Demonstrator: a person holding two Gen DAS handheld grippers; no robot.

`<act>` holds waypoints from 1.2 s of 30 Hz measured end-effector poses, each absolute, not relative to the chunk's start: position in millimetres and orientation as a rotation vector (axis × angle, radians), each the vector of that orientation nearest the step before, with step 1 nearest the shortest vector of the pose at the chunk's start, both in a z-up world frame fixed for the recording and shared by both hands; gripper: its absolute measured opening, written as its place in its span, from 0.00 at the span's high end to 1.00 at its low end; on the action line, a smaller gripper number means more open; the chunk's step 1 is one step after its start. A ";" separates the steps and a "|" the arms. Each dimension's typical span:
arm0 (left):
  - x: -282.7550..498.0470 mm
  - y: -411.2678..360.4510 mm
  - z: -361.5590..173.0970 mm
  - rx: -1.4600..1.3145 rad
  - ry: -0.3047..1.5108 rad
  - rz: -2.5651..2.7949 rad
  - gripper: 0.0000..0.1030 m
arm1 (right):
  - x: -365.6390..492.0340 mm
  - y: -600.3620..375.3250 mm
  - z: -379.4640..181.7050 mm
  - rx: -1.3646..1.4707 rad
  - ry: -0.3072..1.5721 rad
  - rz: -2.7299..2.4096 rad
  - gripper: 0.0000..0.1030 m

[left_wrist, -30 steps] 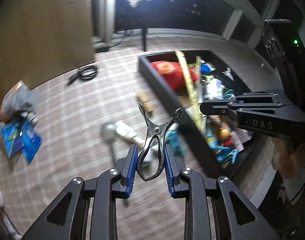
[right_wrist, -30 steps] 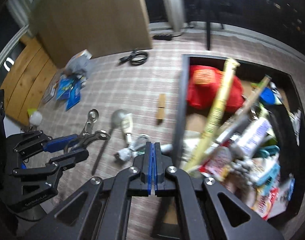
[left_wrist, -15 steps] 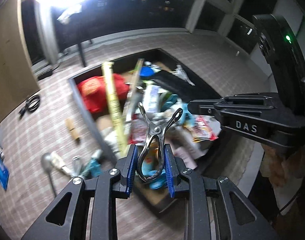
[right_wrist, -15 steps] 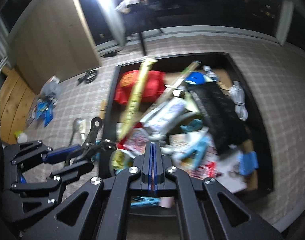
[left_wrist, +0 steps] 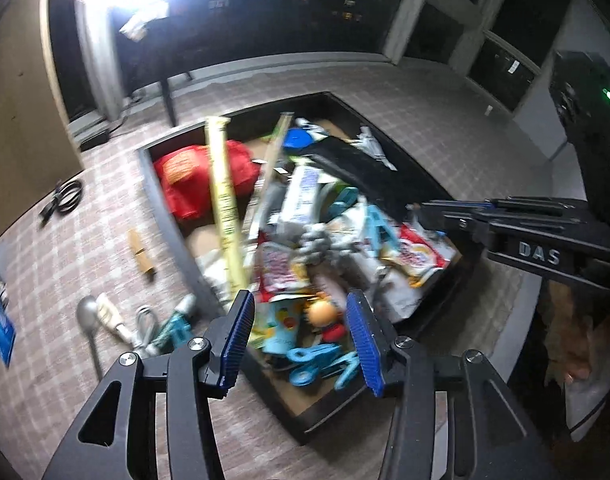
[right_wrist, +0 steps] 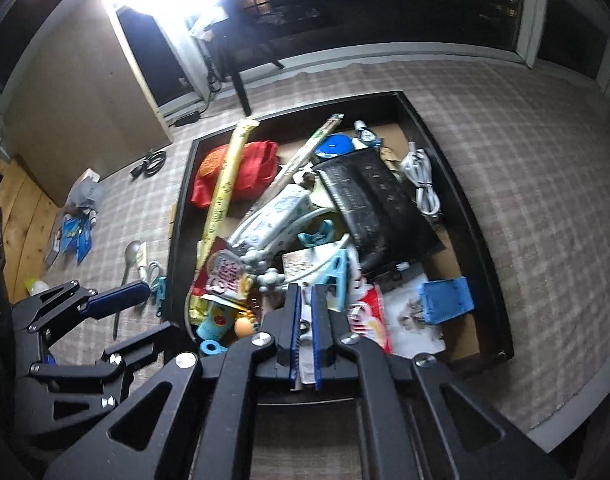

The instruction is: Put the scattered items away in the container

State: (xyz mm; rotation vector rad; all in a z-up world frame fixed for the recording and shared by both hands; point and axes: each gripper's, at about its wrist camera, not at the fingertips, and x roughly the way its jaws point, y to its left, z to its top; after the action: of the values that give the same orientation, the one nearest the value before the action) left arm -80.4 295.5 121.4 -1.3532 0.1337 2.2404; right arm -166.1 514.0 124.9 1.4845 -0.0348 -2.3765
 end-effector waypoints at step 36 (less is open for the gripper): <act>-114.8 120.2 48.5 -1.710 -0.081 2.503 0.62 | -182.9 260.4 60.3 1.437 0.374 -1.849 0.74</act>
State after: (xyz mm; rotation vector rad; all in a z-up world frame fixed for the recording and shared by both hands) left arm -114.8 120.2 48.5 -1.7102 -0.0814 2.5033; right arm -182.9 260.4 60.3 1.4372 0.3737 -1.8489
